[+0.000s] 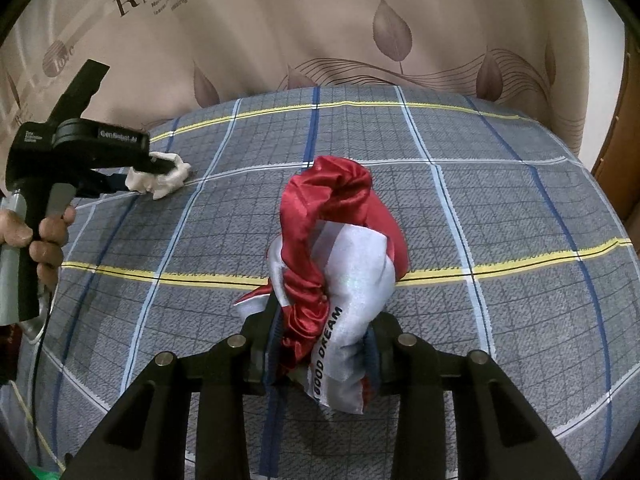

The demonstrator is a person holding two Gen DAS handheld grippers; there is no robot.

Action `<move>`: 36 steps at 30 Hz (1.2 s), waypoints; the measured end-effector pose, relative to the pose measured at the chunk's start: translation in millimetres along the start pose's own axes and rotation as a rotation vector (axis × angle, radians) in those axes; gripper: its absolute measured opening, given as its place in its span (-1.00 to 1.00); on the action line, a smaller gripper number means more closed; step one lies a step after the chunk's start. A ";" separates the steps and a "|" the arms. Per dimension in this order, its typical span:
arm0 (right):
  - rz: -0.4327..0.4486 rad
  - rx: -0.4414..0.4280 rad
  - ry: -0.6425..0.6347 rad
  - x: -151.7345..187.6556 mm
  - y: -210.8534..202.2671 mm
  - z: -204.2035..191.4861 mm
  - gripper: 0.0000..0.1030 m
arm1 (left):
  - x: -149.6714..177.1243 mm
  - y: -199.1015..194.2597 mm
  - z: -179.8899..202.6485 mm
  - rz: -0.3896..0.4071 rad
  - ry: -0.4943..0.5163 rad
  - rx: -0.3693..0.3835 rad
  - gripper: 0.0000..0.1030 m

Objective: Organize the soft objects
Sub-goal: 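Grasp the cream cloth with the left gripper while the right holds the sock, then carry the cream cloth over the tray and open the left gripper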

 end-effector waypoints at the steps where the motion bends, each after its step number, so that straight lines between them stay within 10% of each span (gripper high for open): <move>1: 0.000 0.000 0.000 0.2 -0.1 -0.2 -0.33 | 0.9 -1.4 -1.6 -0.005 0.013 -0.007 -0.55; 17: -0.005 0.023 -0.015 0.2 0.5 -2.0 -0.33 | 40.8 -72.3 -7.8 0.035 0.099 -0.026 -0.72; 36: -0.009 0.052 -0.030 1.0 0.3 -4.8 -0.33 | 116.1 -206.5 -115.9 0.099 0.095 -0.016 -0.72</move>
Point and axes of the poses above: each gripper's, at about its wrist camera, not at the fingertips, and y roughly the way its jaws point, z to its right, x to its underside, the point moved 2 cm from there along y, roughly the way its jaws point, and after that the axes turned 9 degrees about -x, right-handed, at the moved point
